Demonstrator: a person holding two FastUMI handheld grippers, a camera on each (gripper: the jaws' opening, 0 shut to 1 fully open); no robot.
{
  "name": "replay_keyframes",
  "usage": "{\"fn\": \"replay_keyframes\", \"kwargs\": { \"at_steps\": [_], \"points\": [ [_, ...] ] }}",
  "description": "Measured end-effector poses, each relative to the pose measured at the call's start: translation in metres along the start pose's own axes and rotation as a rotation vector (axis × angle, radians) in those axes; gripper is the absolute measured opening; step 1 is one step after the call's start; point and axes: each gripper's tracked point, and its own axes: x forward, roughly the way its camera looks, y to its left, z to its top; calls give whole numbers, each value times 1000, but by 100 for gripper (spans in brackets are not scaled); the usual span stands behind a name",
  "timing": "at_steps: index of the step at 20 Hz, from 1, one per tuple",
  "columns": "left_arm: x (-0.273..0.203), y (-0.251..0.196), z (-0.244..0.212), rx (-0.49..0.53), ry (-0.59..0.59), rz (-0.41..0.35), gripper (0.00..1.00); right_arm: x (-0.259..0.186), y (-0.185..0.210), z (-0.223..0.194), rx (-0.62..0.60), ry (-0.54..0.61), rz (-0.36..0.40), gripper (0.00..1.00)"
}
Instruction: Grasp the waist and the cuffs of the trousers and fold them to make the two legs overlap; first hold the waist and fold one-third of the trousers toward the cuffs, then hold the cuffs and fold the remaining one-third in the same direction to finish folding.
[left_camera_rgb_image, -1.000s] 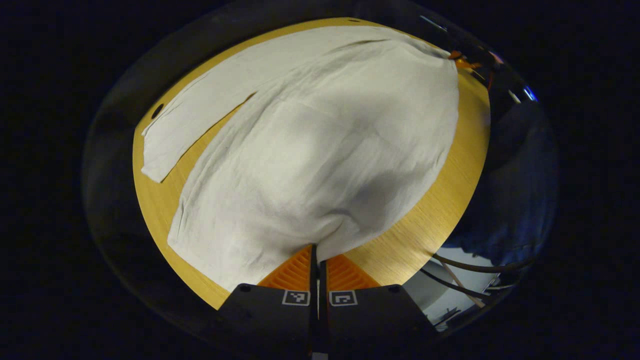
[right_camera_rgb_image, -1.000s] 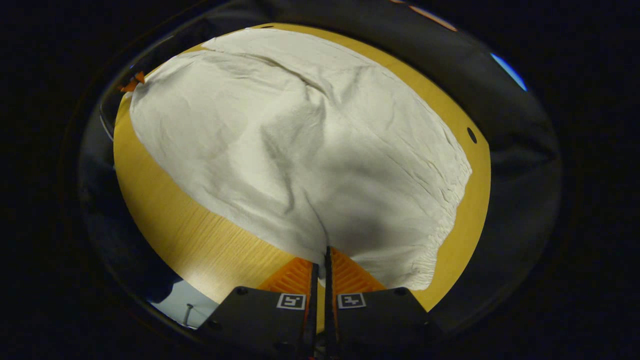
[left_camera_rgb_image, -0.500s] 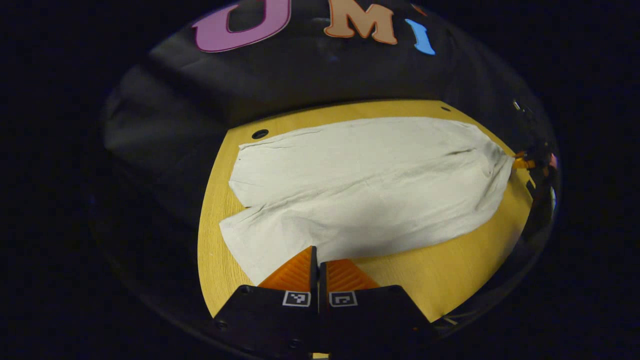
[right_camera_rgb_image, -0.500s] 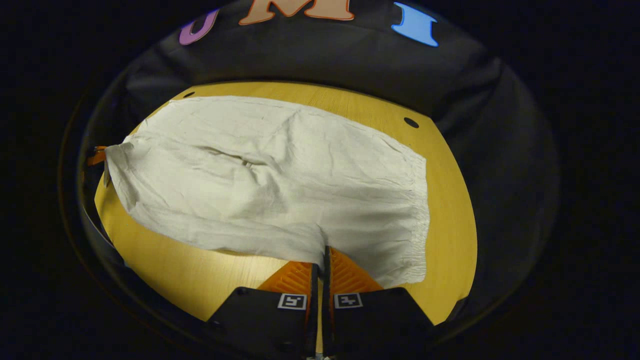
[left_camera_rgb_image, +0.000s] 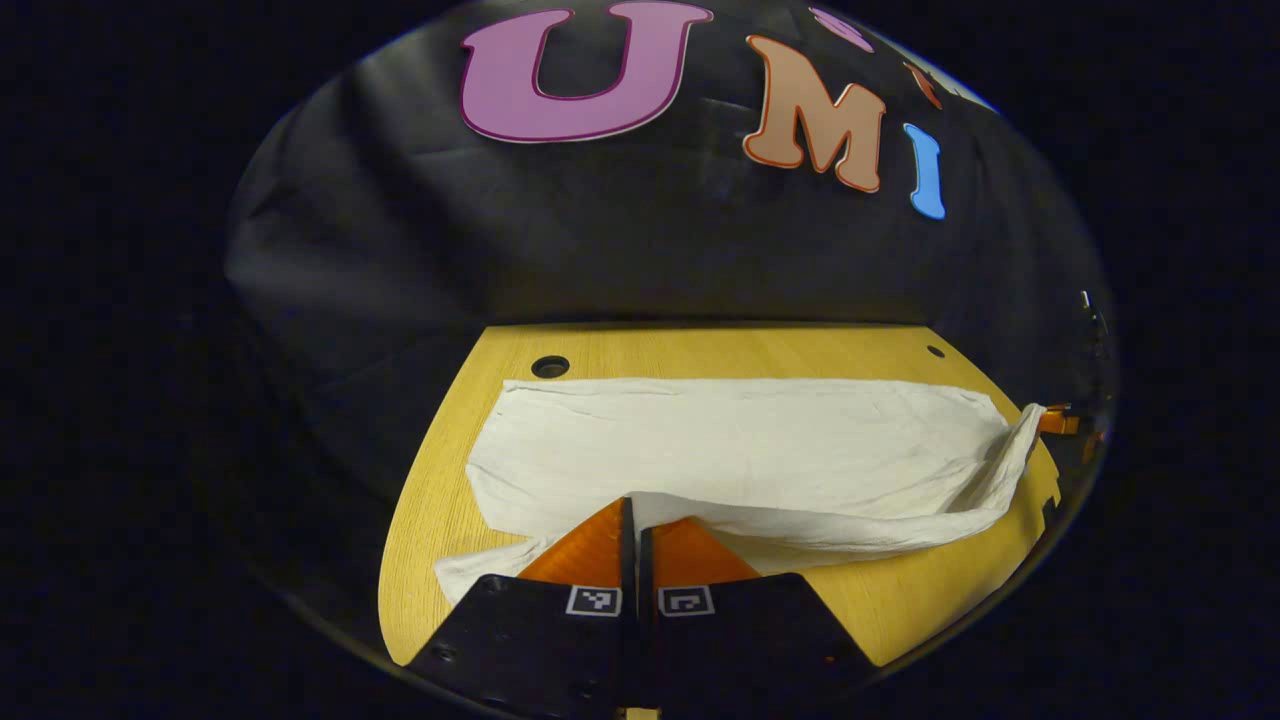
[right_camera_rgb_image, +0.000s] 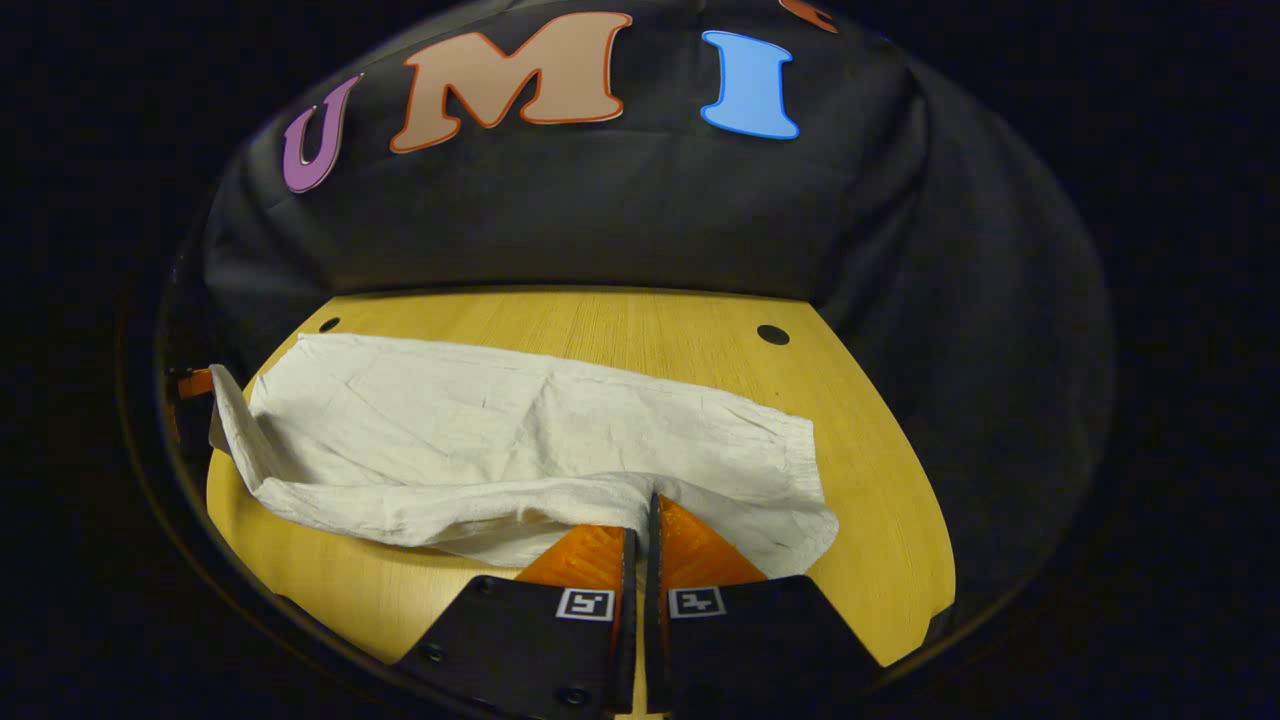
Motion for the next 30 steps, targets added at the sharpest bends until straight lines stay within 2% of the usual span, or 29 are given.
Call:
{"fn": "replay_keyframes", "kwargs": {
  "at_steps": [3, 8, 11, 16, 19, 21, 22, 23, 24, 26, 30],
  "points": [
    [23, 5, 25, -27, -44, 52, 0, 26, -5, 31, 72, -49, 3, 6],
    [75, 23, 57, -92, -85, 149, 0, 88, -5, 67, 115, -80, 8, 6],
    [116, 25, 58, -98, -68, 166, 0, 134, 4, 71, 115, -61, 26, 6],
    [171, 33, 41, -30, -19, 207, 0, 189, 18, 63, 94, -26, 34, 5],
    [178, 37, 39, -18, -11, 235, 0, 203, 18, 55, 113, -9, 47, 13],
    [177, 39, 38, -29, -18, 250, 0, 203, 16, 58, 137, -15, 61, 25],
    [178, 36, 40, -50, -29, 247, 0, 201, 13, 63, 139, -26, 69, 49],
    [182, 32, 45, -78, -54, 254, 9, 194, 12, 66, 142, -44, 76, 73],
    [174, 28, 54, -102, -73, 258, 37, 188, 6, 74, 144, -60, 73, 97],
    [158, 24, 70, -128, -110, 268, 94, 173, -7, 83, 150, -82, 59, 94],
    [122, 20, 90, -139, -169, 259, 96, 139, -51, 90, 166, -122, 9, 93]
  ]
}}
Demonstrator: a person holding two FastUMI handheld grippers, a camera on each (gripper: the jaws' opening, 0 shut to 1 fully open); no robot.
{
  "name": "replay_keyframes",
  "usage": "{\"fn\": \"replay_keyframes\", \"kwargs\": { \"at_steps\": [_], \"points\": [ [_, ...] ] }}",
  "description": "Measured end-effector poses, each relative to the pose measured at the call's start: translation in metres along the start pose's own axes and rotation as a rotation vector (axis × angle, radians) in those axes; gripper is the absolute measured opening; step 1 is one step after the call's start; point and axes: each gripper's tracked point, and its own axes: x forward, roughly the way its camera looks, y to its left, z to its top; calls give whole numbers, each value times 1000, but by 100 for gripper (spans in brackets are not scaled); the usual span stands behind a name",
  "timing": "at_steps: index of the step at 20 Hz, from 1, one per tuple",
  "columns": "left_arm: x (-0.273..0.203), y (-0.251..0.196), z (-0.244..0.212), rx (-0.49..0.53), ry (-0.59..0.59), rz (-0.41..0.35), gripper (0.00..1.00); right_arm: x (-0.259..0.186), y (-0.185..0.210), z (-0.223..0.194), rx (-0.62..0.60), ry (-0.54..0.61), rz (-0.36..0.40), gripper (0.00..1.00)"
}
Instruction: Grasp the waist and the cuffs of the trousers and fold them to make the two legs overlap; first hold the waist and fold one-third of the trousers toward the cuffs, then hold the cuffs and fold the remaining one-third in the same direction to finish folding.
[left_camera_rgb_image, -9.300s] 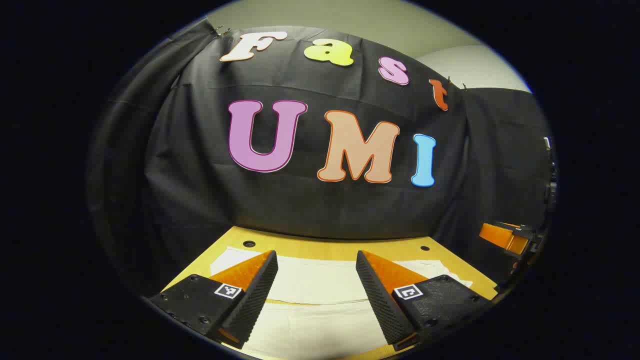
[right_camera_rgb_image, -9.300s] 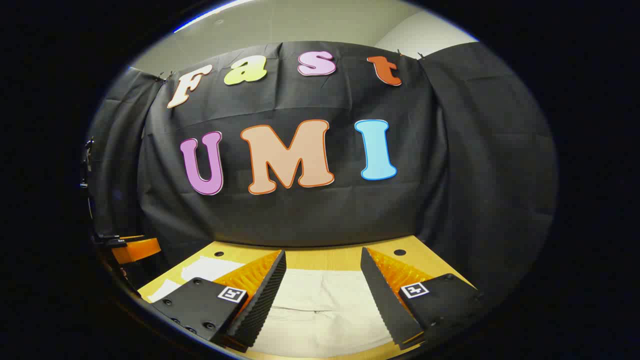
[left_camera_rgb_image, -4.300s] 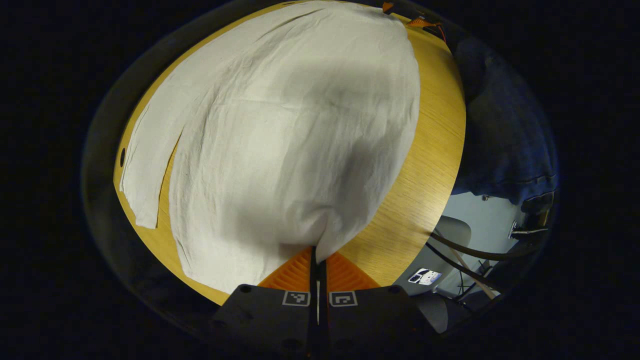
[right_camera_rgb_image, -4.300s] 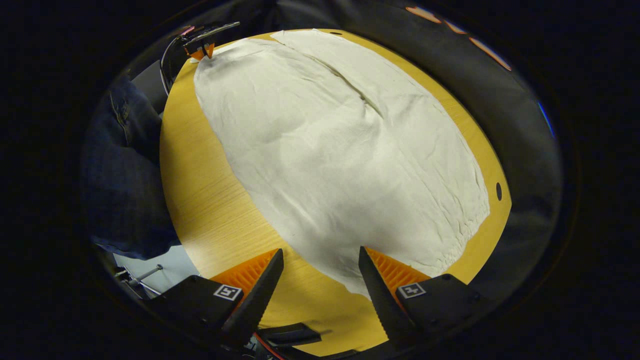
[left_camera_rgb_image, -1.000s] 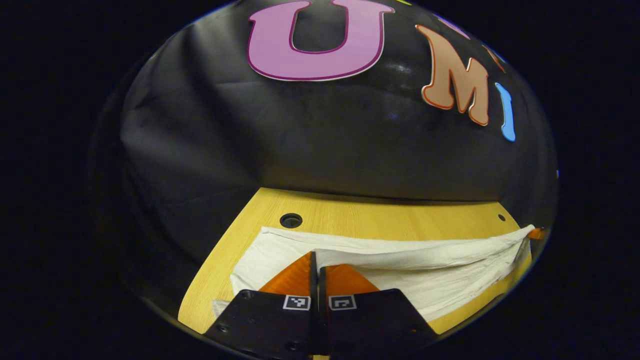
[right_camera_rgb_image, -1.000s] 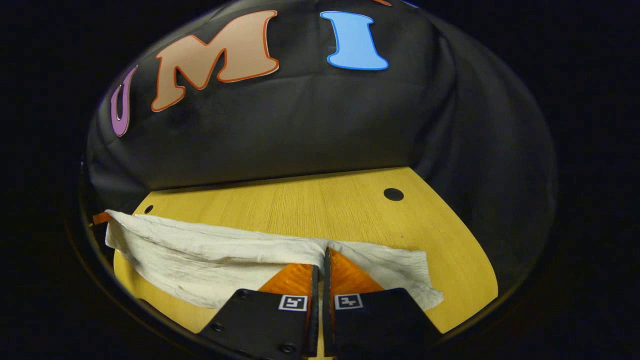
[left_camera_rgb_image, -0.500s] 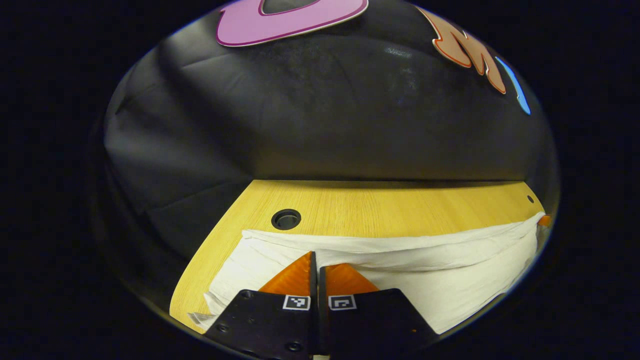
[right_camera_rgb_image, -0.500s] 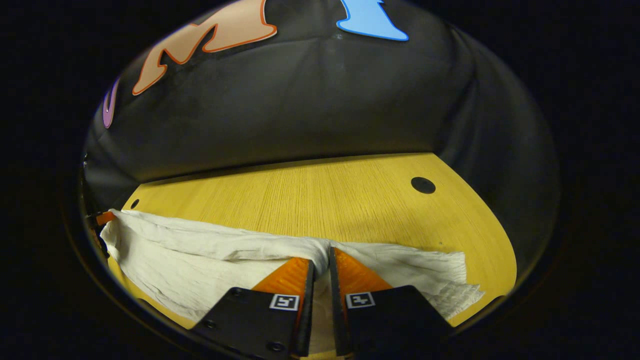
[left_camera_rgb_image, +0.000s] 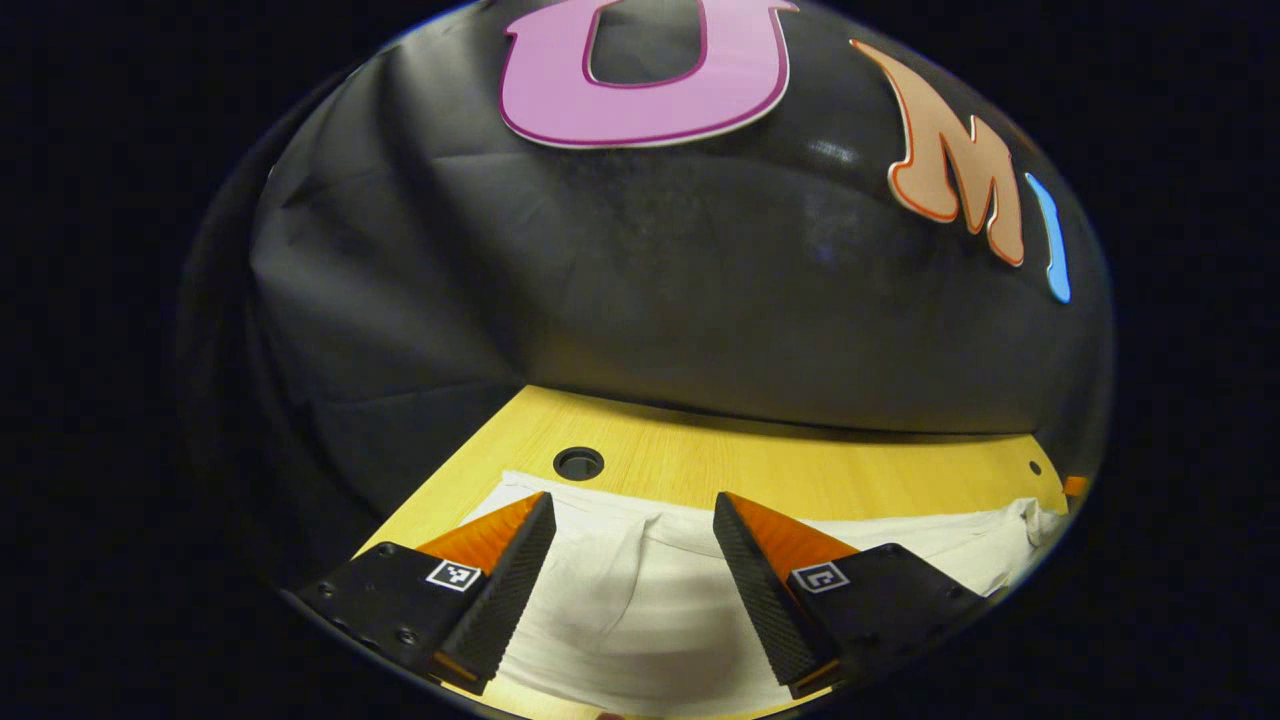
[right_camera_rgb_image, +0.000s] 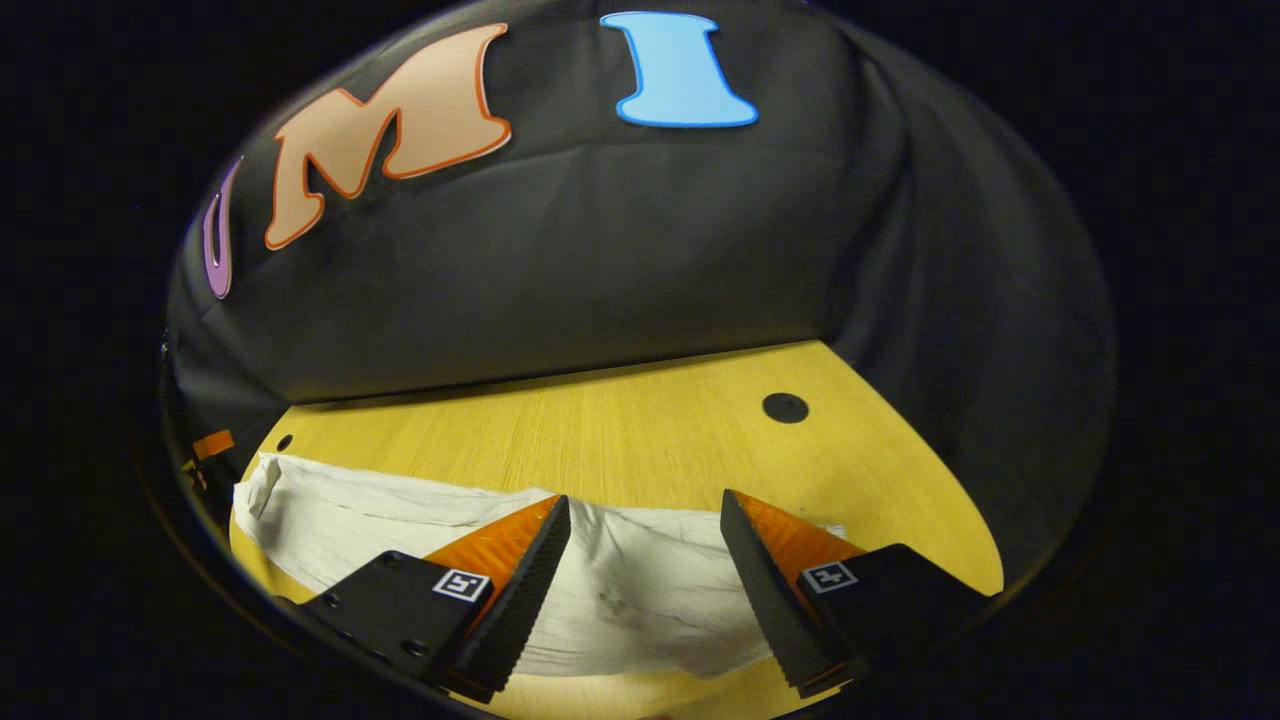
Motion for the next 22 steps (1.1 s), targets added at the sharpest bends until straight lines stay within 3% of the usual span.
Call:
{"fn": "replay_keyframes", "kwargs": {
  "at_steps": [4, 5, 12, 17, 19, 22],
  "points": [
    [-34, 2, 13, 36, -32, 7, 96, -30, -57, -4, 32, -8, -78, 97],
    [-37, 0, 13, 36, -32, 11, 96, -35, -71, -10, 50, -3, -94, 94],
    [-32, -5, 12, 17, -6, 21, 96, -51, -139, -67, 131, 78, -174, 97],
    [-33, -6, 12, 28, 23, 25, 96, -38, -145, -98, 209, 133, -152, 93],
    [-33, -6, 14, 24, 20, 25, 96, -34, -139, -102, 250, 142, -128, 97],
    [-31, -7, 16, 19, -8, 15, 96, -25, -132, -100, 306, 134, -96, 93]
  ]
}}
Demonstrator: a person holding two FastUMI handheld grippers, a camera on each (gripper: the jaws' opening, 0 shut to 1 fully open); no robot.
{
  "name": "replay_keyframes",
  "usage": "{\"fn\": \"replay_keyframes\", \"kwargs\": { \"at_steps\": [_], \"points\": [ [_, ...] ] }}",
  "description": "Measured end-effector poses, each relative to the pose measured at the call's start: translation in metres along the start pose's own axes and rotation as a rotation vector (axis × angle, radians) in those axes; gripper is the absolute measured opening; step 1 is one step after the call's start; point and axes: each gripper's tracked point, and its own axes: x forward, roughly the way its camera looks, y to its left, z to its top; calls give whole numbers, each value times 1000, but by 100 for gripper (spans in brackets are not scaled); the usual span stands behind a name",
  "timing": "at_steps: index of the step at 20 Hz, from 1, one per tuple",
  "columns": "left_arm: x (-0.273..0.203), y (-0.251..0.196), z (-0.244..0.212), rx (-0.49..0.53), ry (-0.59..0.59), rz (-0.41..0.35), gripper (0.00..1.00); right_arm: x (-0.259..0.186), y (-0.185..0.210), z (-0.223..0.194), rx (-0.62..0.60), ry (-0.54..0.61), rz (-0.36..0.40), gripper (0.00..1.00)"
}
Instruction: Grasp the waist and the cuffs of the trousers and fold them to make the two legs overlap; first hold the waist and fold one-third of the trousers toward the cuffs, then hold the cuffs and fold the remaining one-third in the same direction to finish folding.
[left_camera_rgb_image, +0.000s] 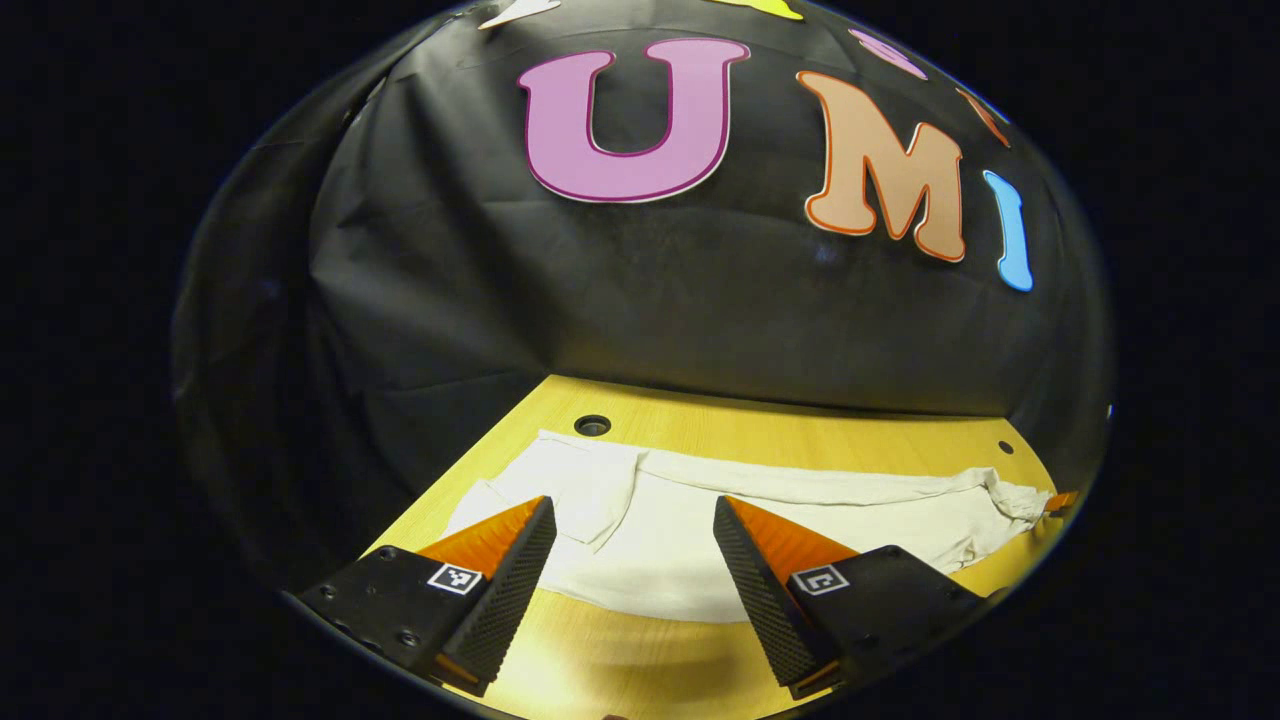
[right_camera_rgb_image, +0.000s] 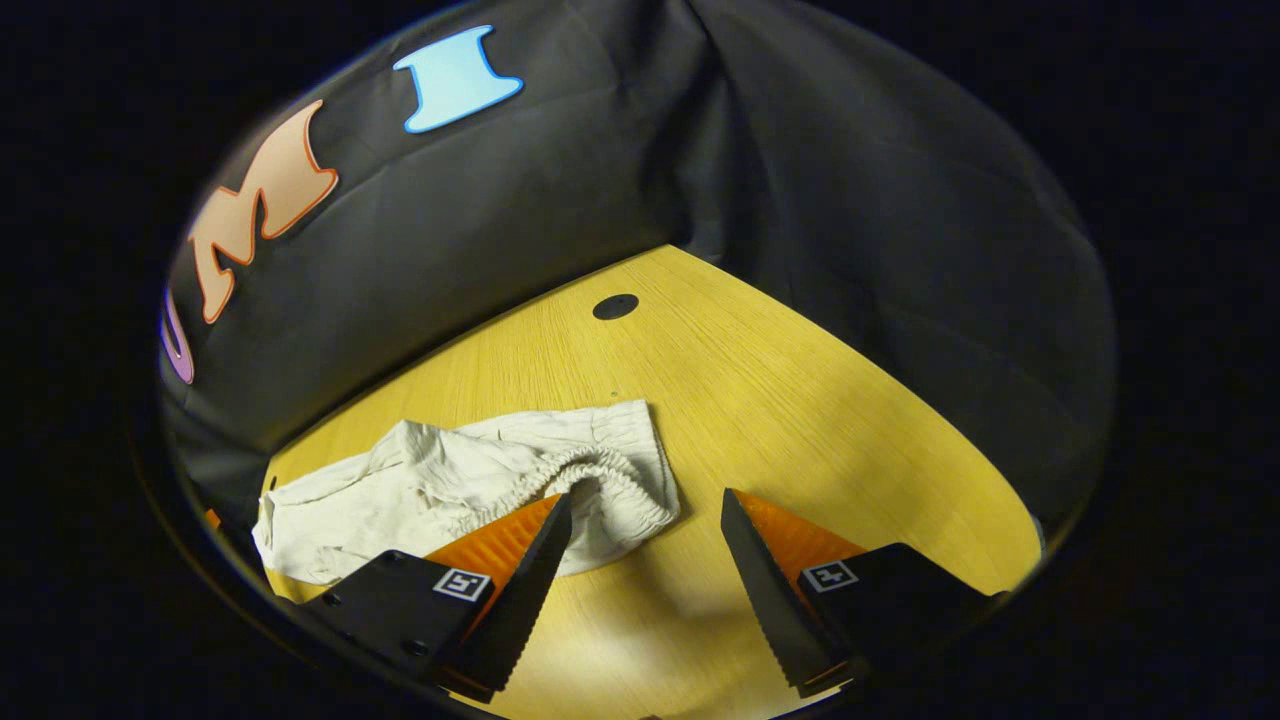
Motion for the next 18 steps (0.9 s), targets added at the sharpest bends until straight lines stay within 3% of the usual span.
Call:
{"fn": "replay_keyframes", "kwargs": {
  "at_steps": [4, 5, 6, 7, 9, 10, 11, 12, 13, 14, 17, 18],
  "points": [
    [0, -2, 0, 5, -9, -2, 95, 11, 12, -4, 88, 27, 75, 93],
    [1, -2, 2, 4, -12, 0, 95, 14, 12, -6, 105, 35, 73, 82],
    [1, -2, 1, 5, -13, 3, 95, 16, 10, -8, 110, 42, 66, 63],
    [0, -2, 1, 5, -13, 5, 96, 19, 8, -10, 113, 51, 61, 58],
    [1, -3, 2, 4, -11, 8, 96, 21, 7, -11, 128, 55, 59, 64],
    [2, -3, 1, 1, -11, 10, 96, 22, 6, -5, 138, 45, 62, 47],
    [2, -4, 2, -4, -11, 12, 96, 21, 8, -6, 147, 40, 66, 42],
    [3, -5, 2, -8, -13, 14, 96, 19, 8, -3, 154, 35, 68, 22],
    [3, -5, 2, -13, -13, 15, 96, 18, 8, -2, 149, 28, 68, 18],
    [5, -7, 3, -15, -13, 13, 96, 16, 8, -1, 128, 24, 66, 24],
    [5, -8, 4, -33, -26, 22, 96, 11, 16, 1, 83, 3, 53, 7],
    [5, -9, 4, -38, -27, 25, 96, 6, 20, 5, 73, -15, 55, 12]
  ]
}}
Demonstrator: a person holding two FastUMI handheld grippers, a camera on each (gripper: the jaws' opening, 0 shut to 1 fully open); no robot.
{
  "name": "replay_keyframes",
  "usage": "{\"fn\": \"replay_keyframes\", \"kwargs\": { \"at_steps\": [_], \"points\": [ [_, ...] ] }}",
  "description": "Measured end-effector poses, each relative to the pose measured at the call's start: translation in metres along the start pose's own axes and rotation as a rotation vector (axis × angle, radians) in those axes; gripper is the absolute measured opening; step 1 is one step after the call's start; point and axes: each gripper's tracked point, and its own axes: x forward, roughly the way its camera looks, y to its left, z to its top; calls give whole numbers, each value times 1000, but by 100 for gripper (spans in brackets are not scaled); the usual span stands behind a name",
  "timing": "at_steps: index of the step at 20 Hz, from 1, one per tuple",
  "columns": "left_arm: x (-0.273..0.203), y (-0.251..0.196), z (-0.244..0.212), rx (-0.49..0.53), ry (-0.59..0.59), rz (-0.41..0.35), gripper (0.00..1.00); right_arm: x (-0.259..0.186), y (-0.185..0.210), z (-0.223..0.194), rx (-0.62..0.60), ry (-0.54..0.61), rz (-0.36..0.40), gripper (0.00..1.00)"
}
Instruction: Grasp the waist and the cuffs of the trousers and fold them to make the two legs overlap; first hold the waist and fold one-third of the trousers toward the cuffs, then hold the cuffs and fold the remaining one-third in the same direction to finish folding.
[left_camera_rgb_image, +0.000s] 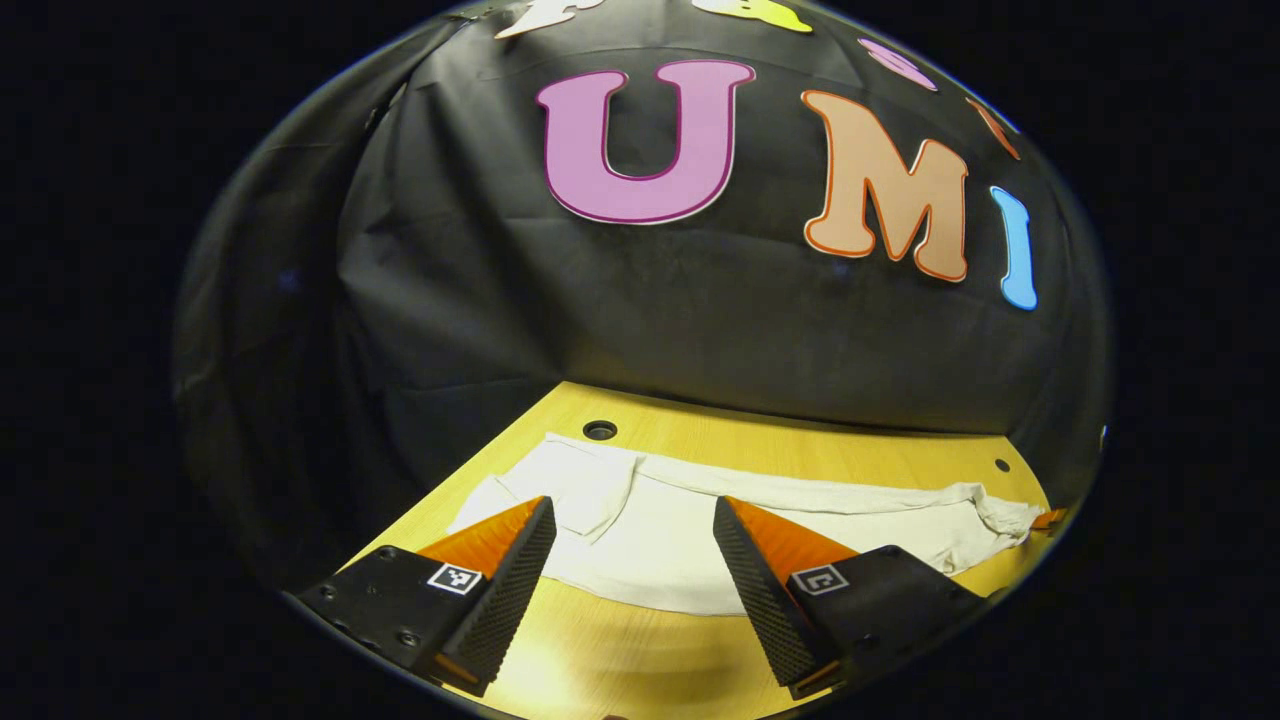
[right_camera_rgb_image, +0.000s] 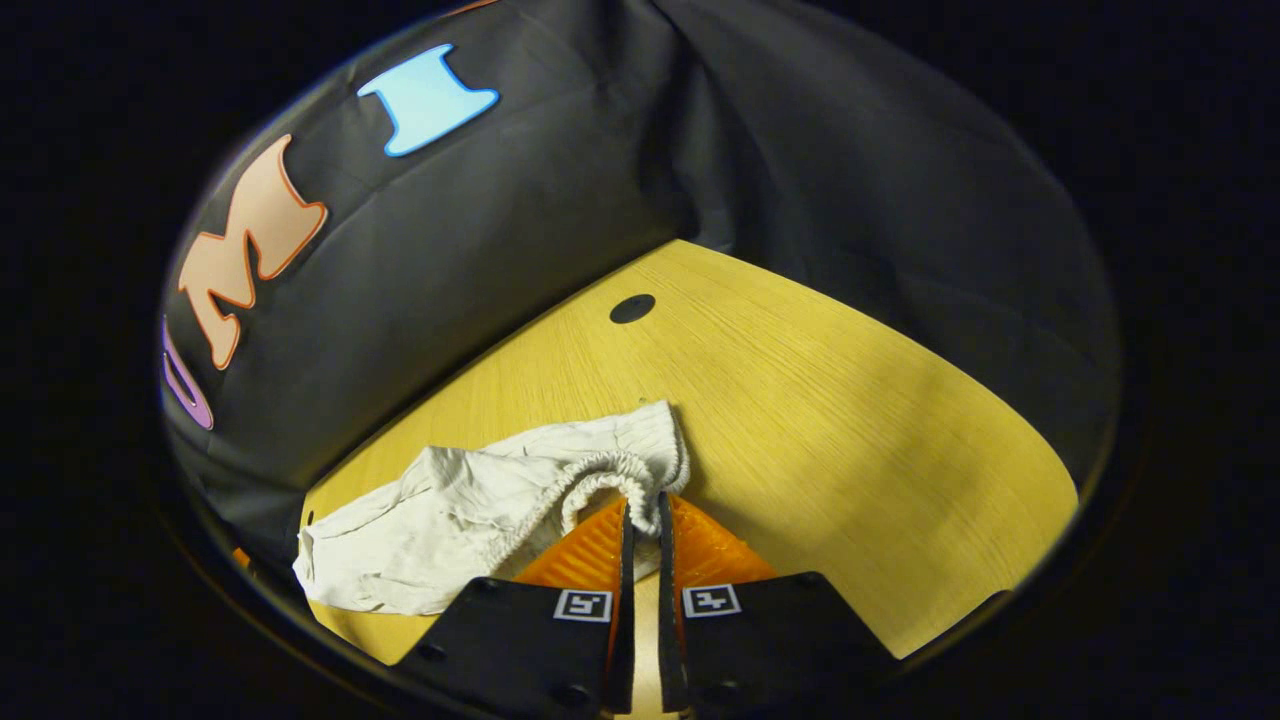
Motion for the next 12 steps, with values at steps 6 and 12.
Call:
{"fn": "replay_keyframes", "kwargs": {
  "at_steps": [6, 12],
  "points": [
    [-2, 7, -2, 15, 11, -7, 96, -36, 55, 30, -56, -115, 59, 11],
    [-3, 8, -4, 27, 17, -77, 96, -79, 145, 39, -103, -192, 129, 12]
  ]
}}
